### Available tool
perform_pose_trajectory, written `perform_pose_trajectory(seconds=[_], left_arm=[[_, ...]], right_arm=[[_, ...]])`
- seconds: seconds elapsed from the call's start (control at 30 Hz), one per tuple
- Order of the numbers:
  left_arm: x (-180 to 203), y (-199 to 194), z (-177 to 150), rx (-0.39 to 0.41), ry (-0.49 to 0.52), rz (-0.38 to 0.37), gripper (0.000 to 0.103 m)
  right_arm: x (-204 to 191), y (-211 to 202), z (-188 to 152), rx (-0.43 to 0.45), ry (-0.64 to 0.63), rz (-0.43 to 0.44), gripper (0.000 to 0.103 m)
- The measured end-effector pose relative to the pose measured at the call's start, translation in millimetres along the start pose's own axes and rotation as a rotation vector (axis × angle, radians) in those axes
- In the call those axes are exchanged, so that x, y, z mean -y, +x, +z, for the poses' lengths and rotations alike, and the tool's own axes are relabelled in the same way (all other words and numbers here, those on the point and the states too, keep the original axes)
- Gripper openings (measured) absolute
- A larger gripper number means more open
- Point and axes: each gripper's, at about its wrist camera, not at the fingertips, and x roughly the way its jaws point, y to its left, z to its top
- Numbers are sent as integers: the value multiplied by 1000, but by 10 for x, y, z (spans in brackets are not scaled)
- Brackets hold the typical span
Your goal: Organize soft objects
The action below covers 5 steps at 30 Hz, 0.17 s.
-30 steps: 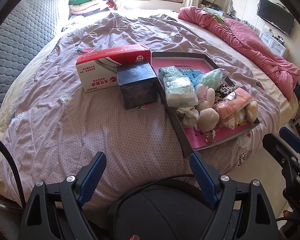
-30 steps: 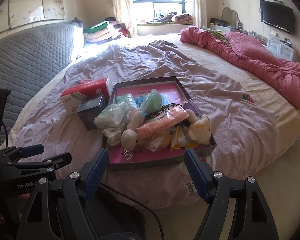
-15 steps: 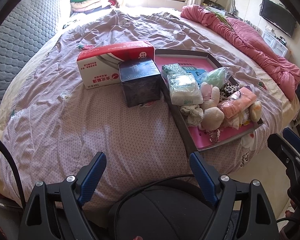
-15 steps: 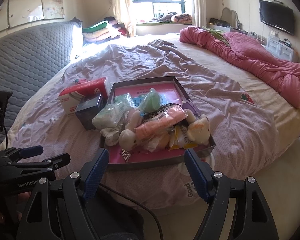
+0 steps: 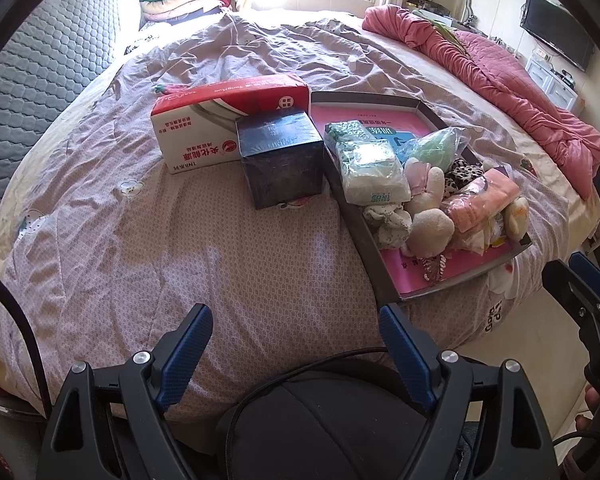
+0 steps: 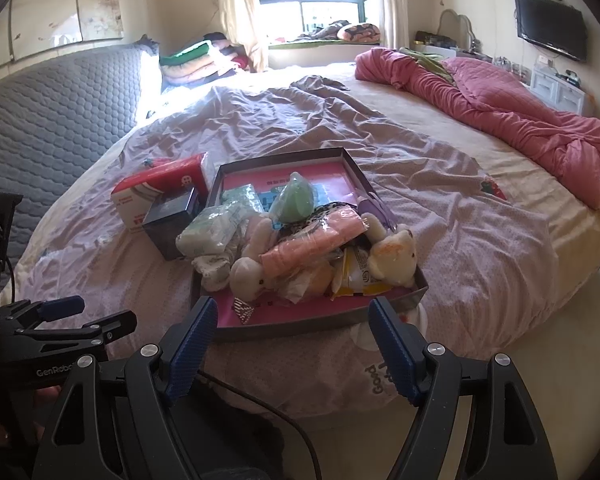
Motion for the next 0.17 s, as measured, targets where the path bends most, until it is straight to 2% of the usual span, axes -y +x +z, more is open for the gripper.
perform_pose_trajectory(seconds=[0.1,0.17], left_arm=[[-53,13,12,4,-12,-5,85],[-170,18,38,6,-51,-35,85]], right_arm=[[82,64,11,-6,16,-5,79],[166,115,25,-9,30,-7,79]])
